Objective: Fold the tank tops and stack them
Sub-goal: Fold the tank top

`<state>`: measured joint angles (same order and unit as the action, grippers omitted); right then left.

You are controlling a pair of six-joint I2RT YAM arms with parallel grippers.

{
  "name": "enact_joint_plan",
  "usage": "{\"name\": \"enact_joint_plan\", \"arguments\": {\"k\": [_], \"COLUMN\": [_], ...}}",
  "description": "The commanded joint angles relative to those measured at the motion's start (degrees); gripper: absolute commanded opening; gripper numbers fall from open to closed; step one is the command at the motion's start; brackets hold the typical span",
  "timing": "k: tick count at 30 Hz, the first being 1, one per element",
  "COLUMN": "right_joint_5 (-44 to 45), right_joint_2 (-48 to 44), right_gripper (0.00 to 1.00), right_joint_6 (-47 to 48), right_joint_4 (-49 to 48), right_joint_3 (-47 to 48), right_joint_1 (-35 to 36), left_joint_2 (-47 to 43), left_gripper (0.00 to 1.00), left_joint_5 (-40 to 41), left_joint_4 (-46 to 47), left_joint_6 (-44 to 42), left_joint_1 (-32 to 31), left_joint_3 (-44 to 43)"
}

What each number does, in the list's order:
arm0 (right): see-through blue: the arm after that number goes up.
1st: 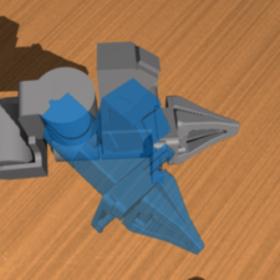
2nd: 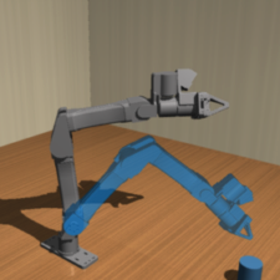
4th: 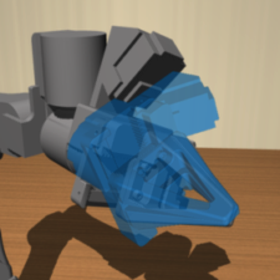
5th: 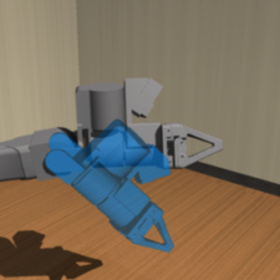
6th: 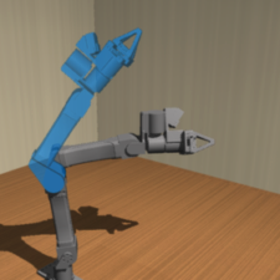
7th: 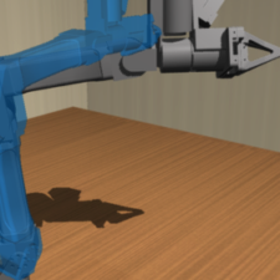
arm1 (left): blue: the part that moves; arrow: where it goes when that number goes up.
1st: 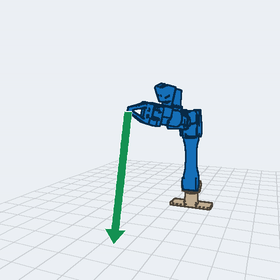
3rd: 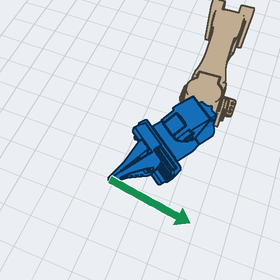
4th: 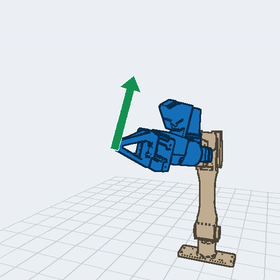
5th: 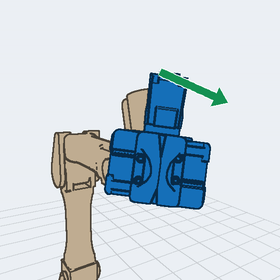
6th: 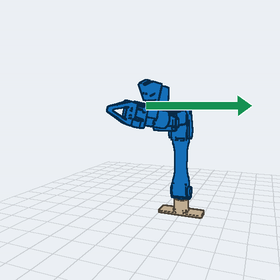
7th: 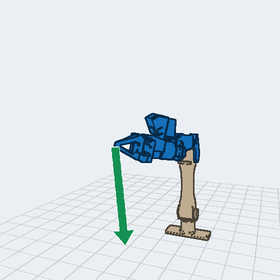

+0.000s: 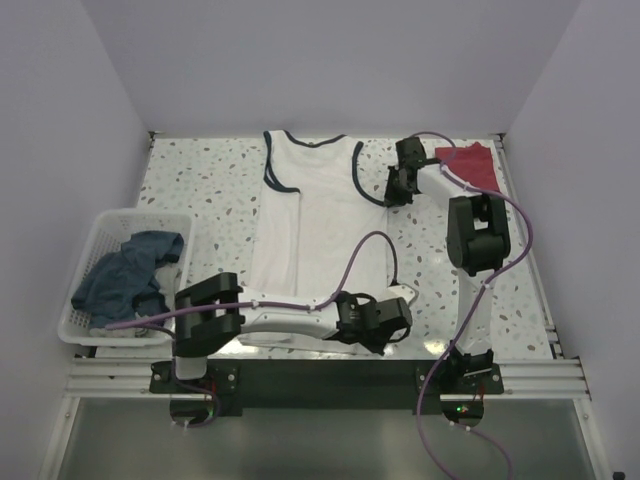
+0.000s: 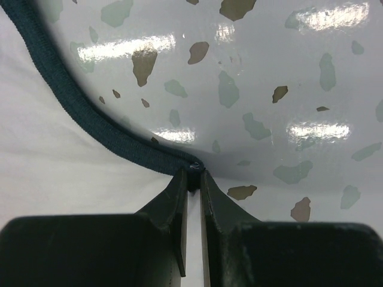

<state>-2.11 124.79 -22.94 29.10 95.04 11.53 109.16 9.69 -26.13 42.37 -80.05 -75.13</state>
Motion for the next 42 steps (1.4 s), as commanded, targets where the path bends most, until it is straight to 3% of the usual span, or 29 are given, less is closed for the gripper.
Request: {"name": "enact_joint_plan", "arguments": {"k": [1,12,24,42], "right_joint_5": [1.93,-0.09,5.01,9.23], "right_joint_2": [-0.78,-4.12,-5.18,10.46], "right_gripper": [0.00,0.00,0.00,0.00], "right_joint_6": [-1.32,-5.79,-13.08,-18.90], "right_joint_4": [1.31,1.31,0.25,2.98], "right_joint_3": [2.60,3.39,6.64,27.03], "right_joint_1": [-0.72,-0.54,7.53,19.75], "left_joint_2": [-8.26,-22.92,-33.22,-46.67], "left_gripper": [0.00,0.00,0.00,0.00], "left_joint_5": [2.26,2.26,5.94,9.91], "left_joint_4": [2.84,6.44,4.78,-2.69], "left_joint_6": [-0.54,5.26,12.64,23.37], "left_joint_1": [0.42,4.73,6.93,6.93], "left_joint_3": [2.43,16.76,30.73,43.05]}}
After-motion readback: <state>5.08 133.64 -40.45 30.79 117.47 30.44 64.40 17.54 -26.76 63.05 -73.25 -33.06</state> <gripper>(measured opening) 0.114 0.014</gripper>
